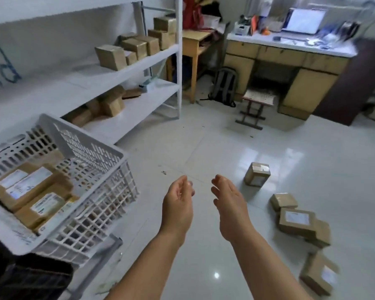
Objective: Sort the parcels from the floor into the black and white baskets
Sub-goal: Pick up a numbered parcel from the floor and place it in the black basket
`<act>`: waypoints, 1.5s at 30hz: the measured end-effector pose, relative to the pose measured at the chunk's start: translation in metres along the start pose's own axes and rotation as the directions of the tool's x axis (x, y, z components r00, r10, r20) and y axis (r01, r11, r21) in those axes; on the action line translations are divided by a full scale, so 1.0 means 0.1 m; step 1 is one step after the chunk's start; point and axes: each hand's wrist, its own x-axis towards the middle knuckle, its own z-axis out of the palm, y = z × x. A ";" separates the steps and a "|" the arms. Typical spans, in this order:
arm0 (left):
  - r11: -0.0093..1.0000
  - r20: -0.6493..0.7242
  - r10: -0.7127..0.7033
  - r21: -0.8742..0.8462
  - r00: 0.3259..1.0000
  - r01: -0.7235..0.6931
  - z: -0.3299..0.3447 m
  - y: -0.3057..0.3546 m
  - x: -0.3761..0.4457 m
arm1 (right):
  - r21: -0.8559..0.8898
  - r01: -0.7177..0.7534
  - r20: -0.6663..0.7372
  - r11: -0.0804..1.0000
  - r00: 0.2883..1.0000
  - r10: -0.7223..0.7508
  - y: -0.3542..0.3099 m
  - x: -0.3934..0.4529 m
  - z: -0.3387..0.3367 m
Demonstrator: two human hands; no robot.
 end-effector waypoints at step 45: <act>0.813 0.434 -0.521 0.515 0.735 0.273 5.36 -0.70 2.03 | 0.401 -0.164 -0.623 0.901 0.672 0.400 -0.22 3.18 -4.45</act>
